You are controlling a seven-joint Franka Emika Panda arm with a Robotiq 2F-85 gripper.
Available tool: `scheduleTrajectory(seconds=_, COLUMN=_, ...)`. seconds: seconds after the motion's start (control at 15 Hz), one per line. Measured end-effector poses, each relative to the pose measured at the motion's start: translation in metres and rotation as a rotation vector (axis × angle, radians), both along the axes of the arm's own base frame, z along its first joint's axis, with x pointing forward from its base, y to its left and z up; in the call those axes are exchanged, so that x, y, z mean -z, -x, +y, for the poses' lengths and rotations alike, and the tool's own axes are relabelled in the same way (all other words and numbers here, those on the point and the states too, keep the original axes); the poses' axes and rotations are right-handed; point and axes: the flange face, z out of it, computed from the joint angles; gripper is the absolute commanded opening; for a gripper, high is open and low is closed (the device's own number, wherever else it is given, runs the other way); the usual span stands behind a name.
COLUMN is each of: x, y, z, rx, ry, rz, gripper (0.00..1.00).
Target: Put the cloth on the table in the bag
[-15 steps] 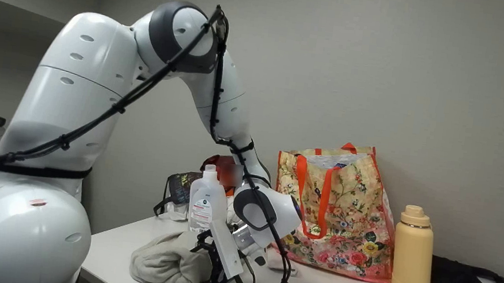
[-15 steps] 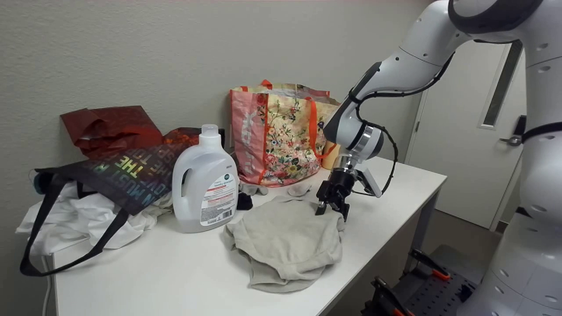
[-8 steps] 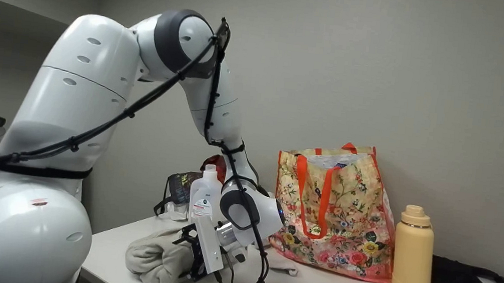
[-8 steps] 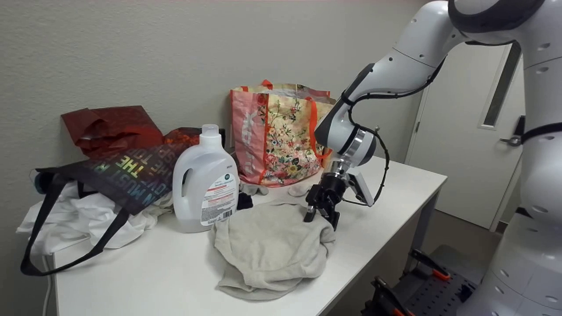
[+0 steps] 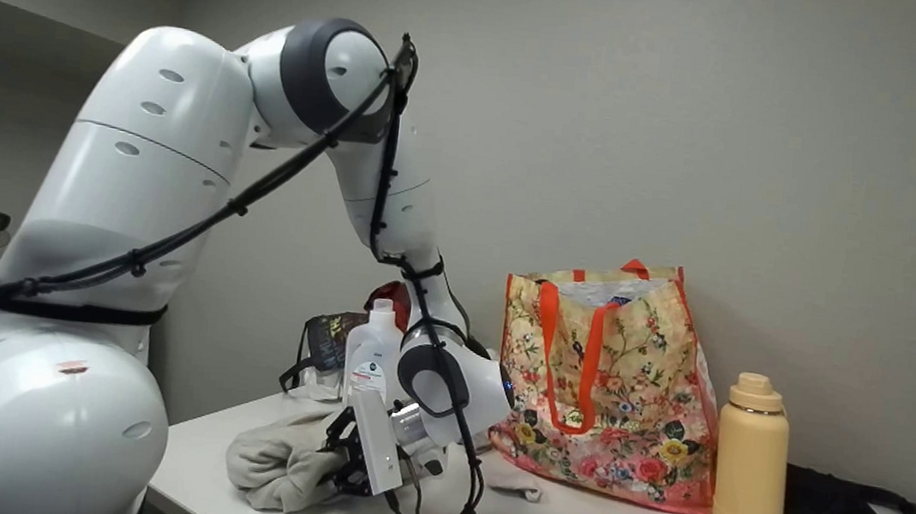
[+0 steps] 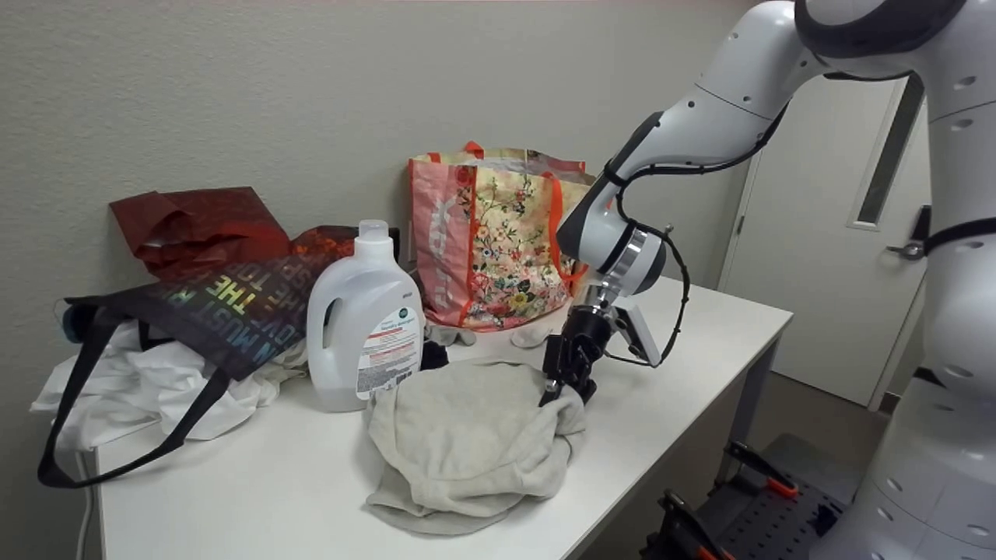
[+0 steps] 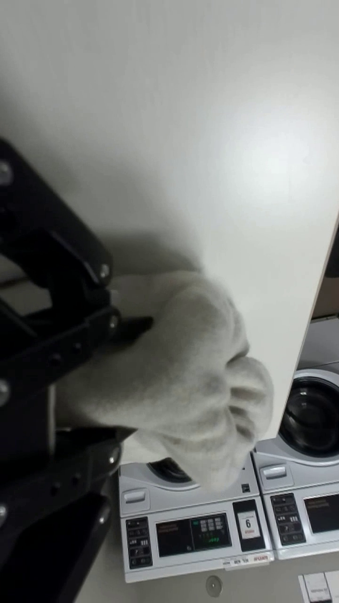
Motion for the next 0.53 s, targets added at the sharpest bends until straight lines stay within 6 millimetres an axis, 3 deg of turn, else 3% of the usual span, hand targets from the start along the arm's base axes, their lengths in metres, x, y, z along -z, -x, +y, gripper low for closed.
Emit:
scheduleTrajectory(seconds=0.13, x=0.000, y=-0.001, z=-0.005, rx=0.016, ry=0.000, rz=0.000, gripper=0.00)
scheduleTrajectory(seconds=0.33, x=-0.005, y=-0.005, z=-0.018, rx=0.057, ry=-0.017, rz=-0.001, gripper=0.01)
scheduleTrajectory(seconds=0.53, x=-0.033, y=-0.016, z=-0.042, rx=0.096, ry=-0.056, rz=-0.032, gripper=0.03)
